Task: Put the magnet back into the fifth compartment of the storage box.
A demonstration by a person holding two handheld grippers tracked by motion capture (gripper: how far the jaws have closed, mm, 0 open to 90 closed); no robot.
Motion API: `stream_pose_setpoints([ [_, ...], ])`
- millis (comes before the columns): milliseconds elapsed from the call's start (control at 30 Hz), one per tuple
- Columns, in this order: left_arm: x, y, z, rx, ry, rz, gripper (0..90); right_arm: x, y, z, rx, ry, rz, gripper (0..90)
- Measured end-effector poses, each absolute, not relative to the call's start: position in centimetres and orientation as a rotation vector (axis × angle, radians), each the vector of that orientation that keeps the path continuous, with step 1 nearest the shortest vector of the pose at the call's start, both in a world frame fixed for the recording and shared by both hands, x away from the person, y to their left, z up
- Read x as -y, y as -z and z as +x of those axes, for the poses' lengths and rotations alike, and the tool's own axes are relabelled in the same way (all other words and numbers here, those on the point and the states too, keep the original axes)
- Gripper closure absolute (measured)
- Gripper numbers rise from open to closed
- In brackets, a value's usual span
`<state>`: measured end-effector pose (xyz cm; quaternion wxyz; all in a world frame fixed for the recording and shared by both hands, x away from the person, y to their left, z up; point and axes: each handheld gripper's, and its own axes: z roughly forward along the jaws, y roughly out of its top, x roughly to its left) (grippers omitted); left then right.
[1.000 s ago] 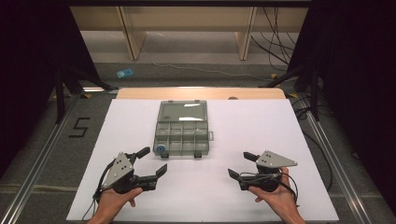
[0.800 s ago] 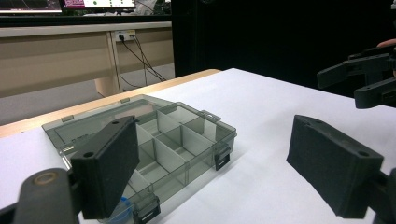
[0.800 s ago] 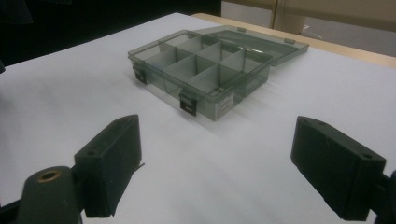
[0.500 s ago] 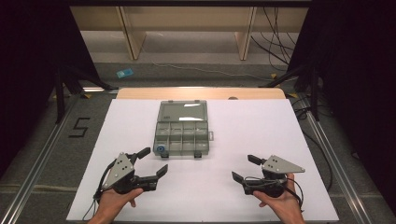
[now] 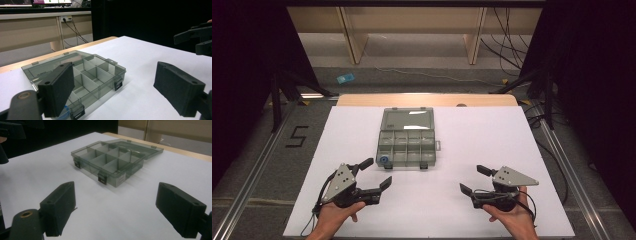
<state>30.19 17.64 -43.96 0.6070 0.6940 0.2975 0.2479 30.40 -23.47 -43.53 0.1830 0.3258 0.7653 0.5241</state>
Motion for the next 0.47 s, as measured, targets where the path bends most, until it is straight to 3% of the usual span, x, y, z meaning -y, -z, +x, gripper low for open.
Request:
stream_pose_setpoints([
  [467, -17.66, 43.96, 30.22, -0.689, -0.573, 1.604, 15.9, 23.42, 43.55, 30.43, -2.171, -1.472, 0.922, 17.2],
])
